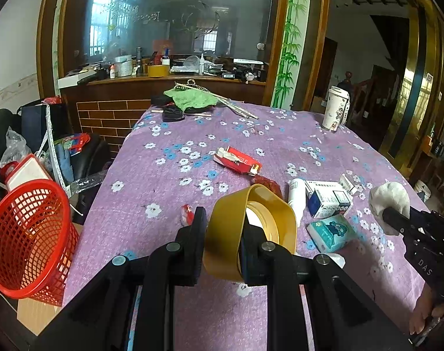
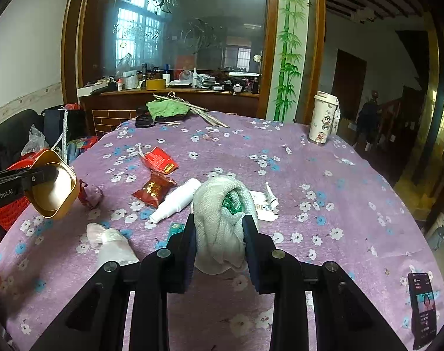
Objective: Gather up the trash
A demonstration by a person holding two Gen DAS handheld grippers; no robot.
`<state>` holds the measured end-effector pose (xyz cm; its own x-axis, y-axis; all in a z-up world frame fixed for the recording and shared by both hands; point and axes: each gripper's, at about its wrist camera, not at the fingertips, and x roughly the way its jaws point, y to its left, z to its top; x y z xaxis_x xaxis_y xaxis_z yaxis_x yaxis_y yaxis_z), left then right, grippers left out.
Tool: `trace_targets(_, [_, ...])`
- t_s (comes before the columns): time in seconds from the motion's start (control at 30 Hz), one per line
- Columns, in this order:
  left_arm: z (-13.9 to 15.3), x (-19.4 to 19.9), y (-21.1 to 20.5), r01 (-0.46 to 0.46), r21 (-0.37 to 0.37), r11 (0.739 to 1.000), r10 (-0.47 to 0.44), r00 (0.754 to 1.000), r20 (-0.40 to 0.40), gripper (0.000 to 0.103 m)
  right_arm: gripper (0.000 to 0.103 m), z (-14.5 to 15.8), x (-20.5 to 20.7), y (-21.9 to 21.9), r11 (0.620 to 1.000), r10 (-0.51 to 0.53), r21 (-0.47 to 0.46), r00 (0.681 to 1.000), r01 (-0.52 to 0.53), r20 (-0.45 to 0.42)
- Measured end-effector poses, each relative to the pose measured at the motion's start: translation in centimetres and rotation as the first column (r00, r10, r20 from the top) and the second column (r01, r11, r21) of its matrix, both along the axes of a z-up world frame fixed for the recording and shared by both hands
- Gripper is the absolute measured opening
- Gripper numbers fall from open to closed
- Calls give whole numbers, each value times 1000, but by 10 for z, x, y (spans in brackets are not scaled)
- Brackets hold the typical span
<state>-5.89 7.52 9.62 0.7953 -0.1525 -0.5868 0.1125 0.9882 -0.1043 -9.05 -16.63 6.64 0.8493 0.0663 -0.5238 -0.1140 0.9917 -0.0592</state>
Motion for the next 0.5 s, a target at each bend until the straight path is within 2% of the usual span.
trace_targets(0.37, [2, -10, 17, -31, -15, 999, 31, 1000, -5, 19, 32, -2, -4, 17, 999, 34, -12, 999, -34, -12])
trace_targets(0.5, [2, -14, 23, -43, -23, 999, 42, 999, -6, 19, 32, -2, -4, 21, 998, 59, 16, 998, -58, -25])
